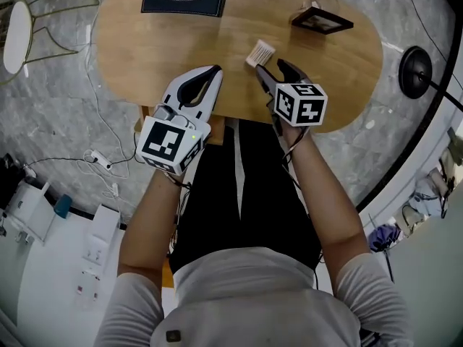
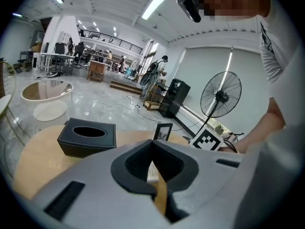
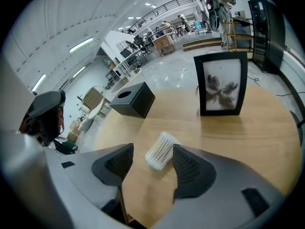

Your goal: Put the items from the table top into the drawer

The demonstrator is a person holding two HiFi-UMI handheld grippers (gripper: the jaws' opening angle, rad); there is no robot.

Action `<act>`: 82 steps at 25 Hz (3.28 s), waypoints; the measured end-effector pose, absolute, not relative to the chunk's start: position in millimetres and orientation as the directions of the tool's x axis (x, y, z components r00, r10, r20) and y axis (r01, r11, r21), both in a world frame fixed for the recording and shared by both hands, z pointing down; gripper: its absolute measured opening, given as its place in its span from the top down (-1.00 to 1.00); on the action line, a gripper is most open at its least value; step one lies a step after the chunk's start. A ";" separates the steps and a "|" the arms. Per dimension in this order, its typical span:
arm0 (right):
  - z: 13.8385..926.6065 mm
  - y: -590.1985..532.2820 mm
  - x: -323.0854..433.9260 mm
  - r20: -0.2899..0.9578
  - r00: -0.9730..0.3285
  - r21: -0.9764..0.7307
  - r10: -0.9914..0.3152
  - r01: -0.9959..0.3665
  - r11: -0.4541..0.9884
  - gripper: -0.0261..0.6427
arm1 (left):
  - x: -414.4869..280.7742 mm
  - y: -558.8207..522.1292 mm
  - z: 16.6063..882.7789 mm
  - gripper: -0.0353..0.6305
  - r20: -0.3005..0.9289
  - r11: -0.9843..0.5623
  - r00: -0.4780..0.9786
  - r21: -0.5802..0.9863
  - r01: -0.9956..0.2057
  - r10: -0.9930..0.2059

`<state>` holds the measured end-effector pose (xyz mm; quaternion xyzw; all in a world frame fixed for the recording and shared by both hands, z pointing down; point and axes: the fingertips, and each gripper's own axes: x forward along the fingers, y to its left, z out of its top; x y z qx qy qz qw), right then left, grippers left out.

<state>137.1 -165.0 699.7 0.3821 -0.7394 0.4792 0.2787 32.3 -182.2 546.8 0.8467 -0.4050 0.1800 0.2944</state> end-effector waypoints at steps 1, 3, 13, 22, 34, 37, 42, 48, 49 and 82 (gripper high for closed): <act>708.5 -165.8 136.3 0.783 -0.547 -0.496 -0.295 -0.836 0.235 0.14 | 31.5 -182.0 553.0 0.87 0.546 -0.497 0.608 0.356 -0.791 -0.577; 724.1 -168.0 135.0 0.791 -0.538 -0.498 -0.291 -0.843 0.204 0.13 | 29.1 -180.2 564.3 0.87 0.552 -0.490 0.608 0.366 -0.791 -0.571; 778.0 -176.5 120.7 0.809 -0.523 -0.511 -0.269 -0.851 0.120 0.09 | 16.6 -166.6 605.4 0.87 0.569 -0.440 0.605 0.415 -0.796 -0.557; 780.3 -179.5 111.8 0.824 -0.503 -0.466 -0.260 -0.864 0.192 0.11 | 2.2 -162.5 608.3 0.87 0.569 -0.421 0.599 0.426 -0.801 -0.564; 715.8 -177.8 89.5 0.815 -0.503 -0.434 -0.289 -0.859 0.271 0.12 | -31.2 -159.6 550.5 0.87 0.530 -0.442 0.592 0.393 -0.806 -0.608; 695.1 -173.7 76.4 0.808 -0.508 -0.425 -0.299 -0.853 0.302 0.12 | -46.8 -153.2 532.3 0.87 0.513 -0.439 0.583 0.384 -0.812 -0.630; 674.3 -153.5 45.7 0.802 -0.517 -0.409 -0.299 -0.840 0.357 0.12 | -73.0 -127.4 519.8 0.87 0.500 -0.429 0.574 0.382 -0.818 -0.649; 662.0 -116.1 0.2 0.797 -0.543 -0.403 -0.265 -0.804 0.437 0.12 | -115.7 -80.1 515.1 0.87 0.499 -0.376 0.530 0.382 -0.844 -0.686; 662.8 -109.3 -7.9 0.798 -0.546 -0.402 -0.256 -0.797 0.450 0.12 | -124.9 -72.6 515.7 0.87 0.499 -0.363 0.519 0.381 -0.851 -0.694; 774.8 120.3 -202.6 0.854 -0.470 -0.395 0.223 -0.307 0.866 0.11 | -316.6 168.5 597.1 0.87 0.529 0.188 0.072 0.421 -0.887 -0.845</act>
